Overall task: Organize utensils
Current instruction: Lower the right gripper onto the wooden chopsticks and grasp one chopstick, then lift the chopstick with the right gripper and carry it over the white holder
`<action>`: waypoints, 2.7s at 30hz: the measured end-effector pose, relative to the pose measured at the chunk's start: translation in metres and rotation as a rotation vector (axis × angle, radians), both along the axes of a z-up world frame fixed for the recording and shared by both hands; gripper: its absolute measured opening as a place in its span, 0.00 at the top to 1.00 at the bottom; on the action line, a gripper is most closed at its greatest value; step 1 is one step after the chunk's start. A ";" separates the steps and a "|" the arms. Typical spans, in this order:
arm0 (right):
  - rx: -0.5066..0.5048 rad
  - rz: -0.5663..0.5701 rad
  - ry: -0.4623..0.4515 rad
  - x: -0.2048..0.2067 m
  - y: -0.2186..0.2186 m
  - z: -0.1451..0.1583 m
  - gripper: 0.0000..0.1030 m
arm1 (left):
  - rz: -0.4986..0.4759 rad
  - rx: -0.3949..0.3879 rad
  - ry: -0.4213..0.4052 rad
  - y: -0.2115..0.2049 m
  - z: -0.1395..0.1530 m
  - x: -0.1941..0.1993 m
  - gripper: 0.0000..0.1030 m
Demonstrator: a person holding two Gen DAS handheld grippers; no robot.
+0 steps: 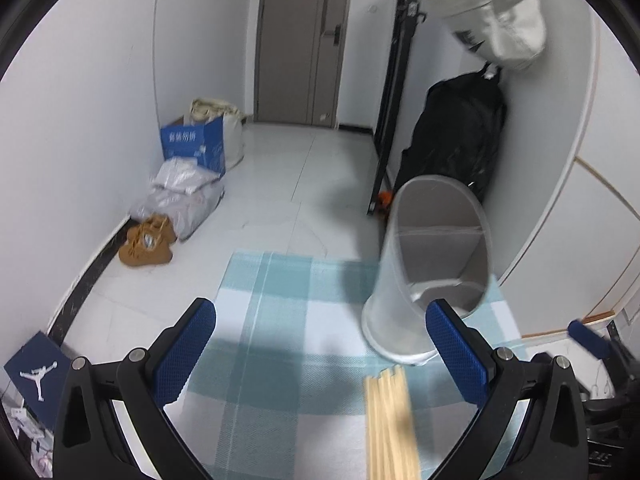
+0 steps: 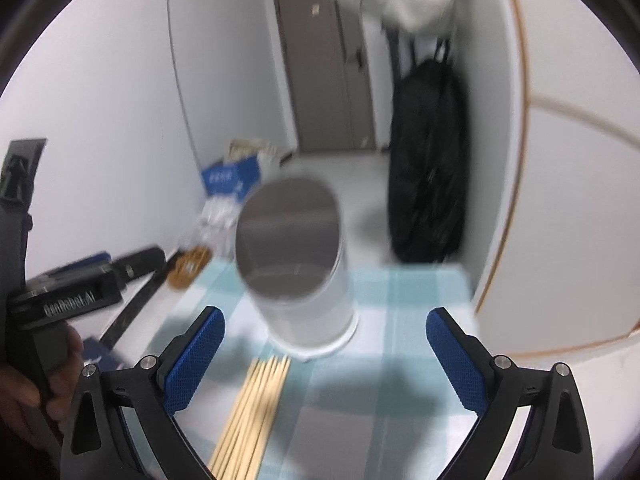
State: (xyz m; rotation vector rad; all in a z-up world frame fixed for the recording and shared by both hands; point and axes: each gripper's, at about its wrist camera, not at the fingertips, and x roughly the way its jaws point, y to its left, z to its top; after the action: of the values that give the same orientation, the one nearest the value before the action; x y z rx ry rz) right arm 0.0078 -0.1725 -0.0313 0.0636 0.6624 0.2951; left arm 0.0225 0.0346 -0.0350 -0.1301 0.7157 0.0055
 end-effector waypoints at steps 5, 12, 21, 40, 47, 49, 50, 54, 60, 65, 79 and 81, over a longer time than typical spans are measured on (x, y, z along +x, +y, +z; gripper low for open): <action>-0.047 0.052 0.176 0.018 0.018 -0.038 0.33 | 0.037 -0.030 0.092 0.023 -0.018 0.013 0.01; -0.090 0.128 0.325 0.034 0.046 -0.077 0.45 | 0.054 -0.022 0.180 0.036 -0.037 0.023 0.01; -0.235 0.138 0.413 0.044 0.069 -0.105 0.63 | 0.029 -0.017 0.258 0.047 -0.054 0.023 0.01; -0.299 0.144 0.452 0.058 0.074 -0.111 0.83 | 0.049 -0.048 0.287 0.061 -0.058 0.021 0.01; -0.307 0.133 0.410 0.068 0.095 -0.121 0.81 | 0.033 -0.069 0.319 0.062 -0.065 0.021 0.01; -0.295 0.123 0.398 0.069 0.096 -0.122 0.83 | 0.022 -0.073 0.340 0.058 -0.069 0.021 0.01; -0.287 0.123 0.396 0.068 0.094 -0.121 0.87 | 0.010 -0.077 0.350 0.055 -0.071 0.021 0.01; -0.177 0.116 0.421 0.064 0.085 -0.120 0.95 | -0.055 -0.080 0.393 0.036 -0.079 0.021 0.01; -0.014 0.094 0.348 0.043 0.056 -0.093 0.95 | -0.130 -0.078 0.467 0.008 -0.091 0.020 0.01; 0.181 0.040 0.338 0.035 0.016 -0.082 0.95 | -0.150 -0.015 0.513 -0.011 -0.101 0.022 0.01; 0.434 -0.014 0.276 0.026 -0.047 -0.046 0.95 | -0.057 0.052 0.576 -0.016 -0.111 0.031 0.01; 0.433 -0.011 0.263 0.026 -0.048 -0.044 0.95 | -0.051 0.050 0.577 -0.015 -0.112 0.035 0.01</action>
State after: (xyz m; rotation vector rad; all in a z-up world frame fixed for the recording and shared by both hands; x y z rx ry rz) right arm 0.0343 -0.2206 -0.0752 0.5270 0.8493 0.4197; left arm 0.0571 0.0192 -0.1469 -0.0609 1.2939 0.0123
